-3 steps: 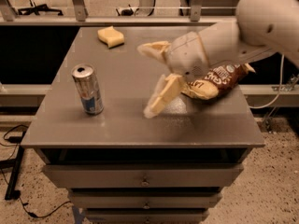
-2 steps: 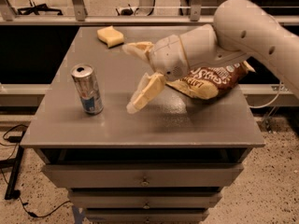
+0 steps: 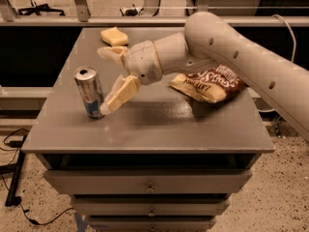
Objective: Knock redbull can over
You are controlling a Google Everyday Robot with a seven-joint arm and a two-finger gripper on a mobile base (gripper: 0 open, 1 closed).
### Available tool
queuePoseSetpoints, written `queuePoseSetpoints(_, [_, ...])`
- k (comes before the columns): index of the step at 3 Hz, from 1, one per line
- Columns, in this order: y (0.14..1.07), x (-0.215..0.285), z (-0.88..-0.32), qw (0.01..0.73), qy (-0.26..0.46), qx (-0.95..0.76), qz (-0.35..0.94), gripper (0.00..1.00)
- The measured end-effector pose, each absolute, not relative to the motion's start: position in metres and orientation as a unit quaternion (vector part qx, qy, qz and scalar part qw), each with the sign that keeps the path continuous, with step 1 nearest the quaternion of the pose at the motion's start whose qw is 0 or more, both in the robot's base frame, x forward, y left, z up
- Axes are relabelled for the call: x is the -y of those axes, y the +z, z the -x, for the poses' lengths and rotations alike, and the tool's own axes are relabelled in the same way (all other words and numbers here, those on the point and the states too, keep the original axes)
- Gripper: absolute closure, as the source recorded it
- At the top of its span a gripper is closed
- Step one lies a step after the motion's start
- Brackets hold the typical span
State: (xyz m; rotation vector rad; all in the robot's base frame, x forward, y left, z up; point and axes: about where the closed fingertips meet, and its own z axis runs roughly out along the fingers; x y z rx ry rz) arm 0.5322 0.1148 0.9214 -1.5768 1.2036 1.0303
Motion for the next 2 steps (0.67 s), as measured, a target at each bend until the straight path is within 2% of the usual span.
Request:
queuePoseSetpoints(1, [0.9087, -0.1403, -0.524, 0.425, 0.446, -0.48, 0.624, 0.09])
queuePoseSetpoints(2, [0.904, -0.1469, -0.5225, 0.424, 0.455, -0.479, 0.619, 0.31])
